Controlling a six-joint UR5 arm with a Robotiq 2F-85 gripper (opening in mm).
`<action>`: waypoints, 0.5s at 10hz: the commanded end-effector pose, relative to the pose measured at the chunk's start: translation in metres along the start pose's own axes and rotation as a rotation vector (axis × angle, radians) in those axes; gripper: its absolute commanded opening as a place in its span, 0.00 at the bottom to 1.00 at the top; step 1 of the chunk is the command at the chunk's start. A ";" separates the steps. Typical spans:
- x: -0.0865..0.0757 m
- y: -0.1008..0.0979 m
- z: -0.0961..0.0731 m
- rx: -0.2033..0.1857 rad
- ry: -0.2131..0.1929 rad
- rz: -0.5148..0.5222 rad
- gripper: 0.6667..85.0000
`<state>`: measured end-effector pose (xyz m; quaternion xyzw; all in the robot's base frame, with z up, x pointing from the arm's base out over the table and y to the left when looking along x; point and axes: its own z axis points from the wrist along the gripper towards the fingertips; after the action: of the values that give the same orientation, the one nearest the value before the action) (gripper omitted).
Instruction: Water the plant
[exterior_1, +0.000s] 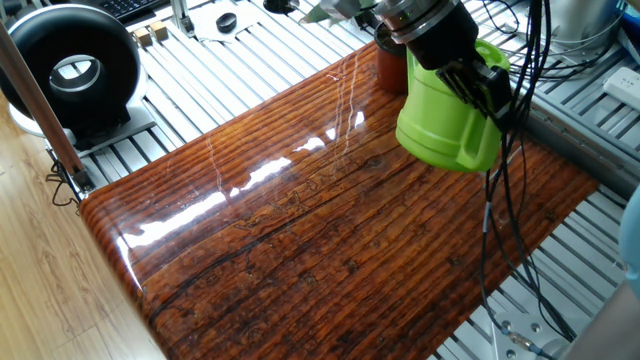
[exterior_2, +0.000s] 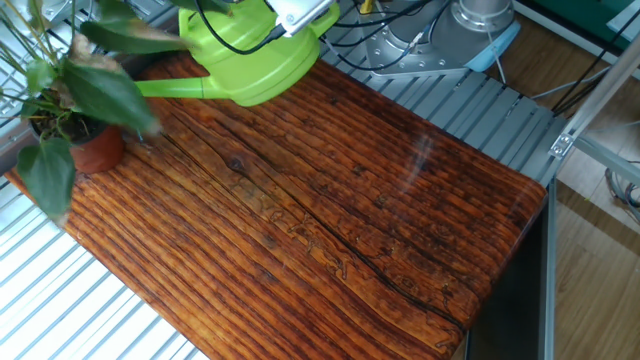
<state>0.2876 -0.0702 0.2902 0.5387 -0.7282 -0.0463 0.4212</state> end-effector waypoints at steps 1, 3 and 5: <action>-0.007 0.016 0.002 -0.012 -0.031 -0.015 0.01; -0.009 0.025 0.005 -0.018 -0.053 -0.047 0.01; -0.008 0.026 0.007 -0.008 -0.055 -0.076 0.01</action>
<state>0.2700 -0.0602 0.2943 0.5482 -0.7249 -0.0668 0.4117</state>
